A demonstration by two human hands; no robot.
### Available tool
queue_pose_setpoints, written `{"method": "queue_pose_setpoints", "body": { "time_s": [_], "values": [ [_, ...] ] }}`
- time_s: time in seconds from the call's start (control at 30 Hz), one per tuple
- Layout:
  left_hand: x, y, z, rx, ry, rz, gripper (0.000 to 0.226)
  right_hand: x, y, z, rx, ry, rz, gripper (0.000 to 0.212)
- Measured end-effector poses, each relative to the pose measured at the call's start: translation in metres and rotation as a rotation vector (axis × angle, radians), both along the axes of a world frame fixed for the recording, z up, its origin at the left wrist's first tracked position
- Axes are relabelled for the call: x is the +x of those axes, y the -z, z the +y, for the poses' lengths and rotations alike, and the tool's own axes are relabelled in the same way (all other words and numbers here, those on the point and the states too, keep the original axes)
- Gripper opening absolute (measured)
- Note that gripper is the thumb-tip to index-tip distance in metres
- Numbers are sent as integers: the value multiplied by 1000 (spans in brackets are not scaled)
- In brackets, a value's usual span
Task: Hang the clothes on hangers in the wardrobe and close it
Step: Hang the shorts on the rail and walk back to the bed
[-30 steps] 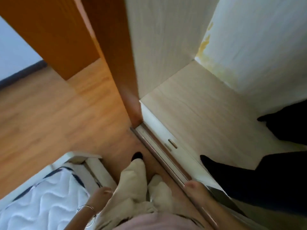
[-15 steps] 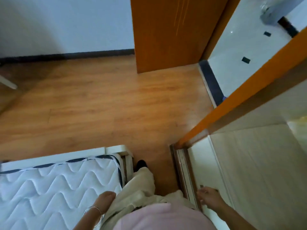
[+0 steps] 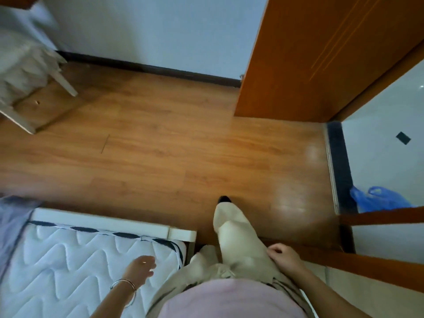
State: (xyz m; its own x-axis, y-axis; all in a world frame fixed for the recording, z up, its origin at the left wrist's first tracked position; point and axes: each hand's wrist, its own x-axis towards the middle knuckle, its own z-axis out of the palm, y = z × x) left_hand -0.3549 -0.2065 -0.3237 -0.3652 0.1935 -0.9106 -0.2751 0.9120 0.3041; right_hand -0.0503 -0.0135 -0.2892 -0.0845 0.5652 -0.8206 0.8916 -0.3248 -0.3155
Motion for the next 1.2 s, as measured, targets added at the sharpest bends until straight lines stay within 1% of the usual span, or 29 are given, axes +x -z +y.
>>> {"method": "queue_pose_setpoints", "body": {
  "time_s": [0.03, 0.1, 0.2, 0.3, 0.37, 0.43, 0.47, 0.53, 0.57, 0.63, 0.67, 0.73, 0.77, 0.83, 0.9, 0.93, 1.0, 1.07, 1.13, 1.2],
  "values": [
    [2, 1, 3, -20, -51, -24, 12, -6, 1, 17, 10, 1, -20, 19],
    [8, 6, 15, -82, -155, -55, 19, -21, 4, 57, 2, -7, -18, 17],
    [14, 20, 46, -152, -272, -58, 30, -48, 15, 128, -32, -111, -3, 12],
    [17, 21, 96, -173, -353, -19, 35, -82, 23, 210, -50, -229, 2, 13],
    [14, 19, 135, -160, -360, -54, 33, -108, 18, 261, -52, -260, 18, 17],
    [2, 2, 182, -112, -397, -15, 19, -133, 13, 308, -45, -249, 56, 16],
    [-6, -1, 201, -52, -381, 30, 11, -145, 11, 330, -35, -243, 72, 15],
    [-25, -16, 233, 48, -303, 127, 18, -167, 9, 369, -12, -267, 82, 13],
    [-34, -27, 246, 95, -310, 153, 19, -178, 9, 383, -11, -295, 71, 12],
    [-47, -42, 261, 167, -389, 179, 15, -197, 12, 405, -32, -352, 43, 12],
    [-53, -46, 264, 178, -440, 195, 14, -206, 15, 412, -46, -384, 23, 13],
    [-58, -45, 255, 135, -494, 208, 14, -226, 19, 421, -78, -468, -33, 14],
    [-59, -40, 246, 104, -555, 195, 14, -236, 19, 422, -97, -515, -64, 14],
    [-59, -31, 227, 33, -710, 120, 14, -261, 20, 420, -132, -631, -133, 17],
    [-59, -22, 208, -71, -836, 54, 8, -293, 20, 414, -151, -718, -177, 24],
    [-60, -17, 198, -123, -834, 17, 7, -313, 21, 410, -157, -744, -175, 26],
    [-69, -3, 183, -208, -785, -33, 12, -362, 22, 398, -164, -794, -137, 24],
    [-92, 9, 180, -208, -812, -85, 18, -418, 22, 383, -155, -846, -87, 17],
    [-137, 12, 181, -215, -834, -55, 25, -476, 23, 369, -123, -862, -48, 14],
    [-189, 9, 179, -180, -850, 3, 26, -532, 19, 355, -105, -875, -39, 14]
  ]
}}
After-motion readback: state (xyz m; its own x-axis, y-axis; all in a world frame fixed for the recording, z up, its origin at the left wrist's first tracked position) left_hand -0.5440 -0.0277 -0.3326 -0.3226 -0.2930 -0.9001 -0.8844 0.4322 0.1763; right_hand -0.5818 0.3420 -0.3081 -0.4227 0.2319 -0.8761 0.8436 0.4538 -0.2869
